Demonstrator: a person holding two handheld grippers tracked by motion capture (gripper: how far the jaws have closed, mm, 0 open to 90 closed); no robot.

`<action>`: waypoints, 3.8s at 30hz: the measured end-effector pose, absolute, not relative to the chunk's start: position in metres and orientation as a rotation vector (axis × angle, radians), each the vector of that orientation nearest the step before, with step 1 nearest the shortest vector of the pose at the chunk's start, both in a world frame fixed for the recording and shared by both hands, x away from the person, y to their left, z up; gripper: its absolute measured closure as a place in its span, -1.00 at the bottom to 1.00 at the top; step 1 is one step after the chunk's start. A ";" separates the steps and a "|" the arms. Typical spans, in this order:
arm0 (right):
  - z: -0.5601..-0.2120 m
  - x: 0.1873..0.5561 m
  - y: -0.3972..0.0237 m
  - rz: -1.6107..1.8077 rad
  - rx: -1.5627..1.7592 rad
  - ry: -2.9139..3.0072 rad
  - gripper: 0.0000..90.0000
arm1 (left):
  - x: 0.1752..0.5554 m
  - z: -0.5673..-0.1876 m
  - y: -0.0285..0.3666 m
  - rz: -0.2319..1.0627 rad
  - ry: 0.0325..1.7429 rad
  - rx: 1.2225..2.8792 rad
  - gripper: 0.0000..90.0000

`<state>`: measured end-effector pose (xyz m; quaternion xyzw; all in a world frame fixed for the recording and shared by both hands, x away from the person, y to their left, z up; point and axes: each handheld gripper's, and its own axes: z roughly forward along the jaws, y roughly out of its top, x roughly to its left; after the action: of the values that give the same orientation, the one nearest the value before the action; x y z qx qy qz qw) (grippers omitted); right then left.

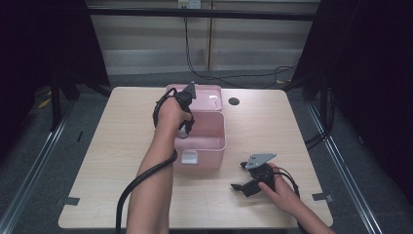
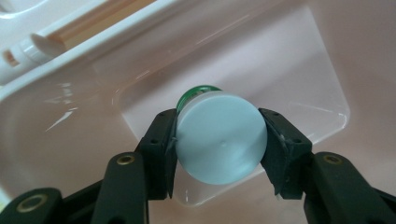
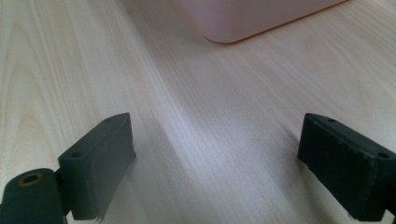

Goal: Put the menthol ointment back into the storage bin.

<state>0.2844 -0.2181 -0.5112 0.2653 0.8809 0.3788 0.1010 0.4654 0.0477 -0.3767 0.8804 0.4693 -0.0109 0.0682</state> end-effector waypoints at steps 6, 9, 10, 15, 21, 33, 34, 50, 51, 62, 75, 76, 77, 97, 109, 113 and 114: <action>-0.511 0.284 -0.218 1.119 0.784 2.602 -0.78 | 0.466 -0.380 0.046 -0.034 1.415 2.648 0.11; -0.511 0.284 -0.218 1.119 0.784 2.602 -0.78 | 0.467 -0.382 0.047 -0.040 1.423 2.641 0.11; -0.511 0.284 -0.218 1.119 0.784 2.602 -0.78 | 0.467 -0.383 0.047 -0.039 1.434 2.638 0.11; -0.511 0.284 -0.218 1.119 0.784 2.602 -0.78 | 0.468 -0.389 0.047 -0.043 1.452 2.627 0.11; -0.511 0.284 -0.218 1.119 0.784 2.603 -0.78 | 0.469 -0.395 0.047 -0.054 1.447 2.635 0.11; -0.511 0.284 -0.218 1.120 0.784 2.602 -0.78 | 0.473 -0.404 0.045 -0.030 1.511 2.590 0.11; -0.511 0.284 -0.218 1.120 0.784 2.603 -0.78 | 0.473 -0.405 0.044 -0.038 1.521 2.581 0.11; -0.511 0.284 -0.218 1.120 0.785 2.603 -0.78 | 0.473 -0.416 0.041 -0.006 1.581 2.519 0.11; -0.511 0.284 -0.218 1.120 0.785 2.603 -0.78 | 0.473 -0.416 0.041 -0.004 1.573 2.525 0.11; -0.511 0.284 -0.218 1.120 0.785 2.603 -0.78 | 0.473 -0.422 0.039 -0.007 1.567 2.516 0.11; -0.511 0.284 -0.218 1.120 0.784 2.603 -0.78 | 0.474 -0.425 0.044 0.007 1.563 2.514 0.10; -0.511 0.284 -0.218 1.120 0.784 2.603 -0.78 | 0.474 -0.425 0.044 0.007 1.568 2.510 0.10; -0.511 0.284 -0.218 1.120 0.784 2.603 -0.78 | 0.474 -0.425 0.044 0.013 1.565 2.510 0.10; -0.511 0.284 -0.218 1.120 0.785 2.603 -0.78 | 0.473 -0.421 0.043 0.035 1.571 2.512 0.05; -0.511 0.284 -0.218 1.120 0.785 2.603 -0.78 | 0.470 -0.415 0.047 0.026 1.571 2.515 -0.16; -0.511 0.284 -0.218 1.120 0.784 2.603 -0.78 | 0.469 -0.412 0.048 0.018 1.565 2.515 -0.26; -0.511 0.284 -0.218 1.120 0.785 2.603 -0.78 | 0.468 -0.411 0.049 0.018 1.560 2.523 -0.27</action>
<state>0.2844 -0.2181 -0.5113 0.2655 0.8808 0.3790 0.1004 0.4684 0.0488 -0.4112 0.8472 0.5239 0.0061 0.0875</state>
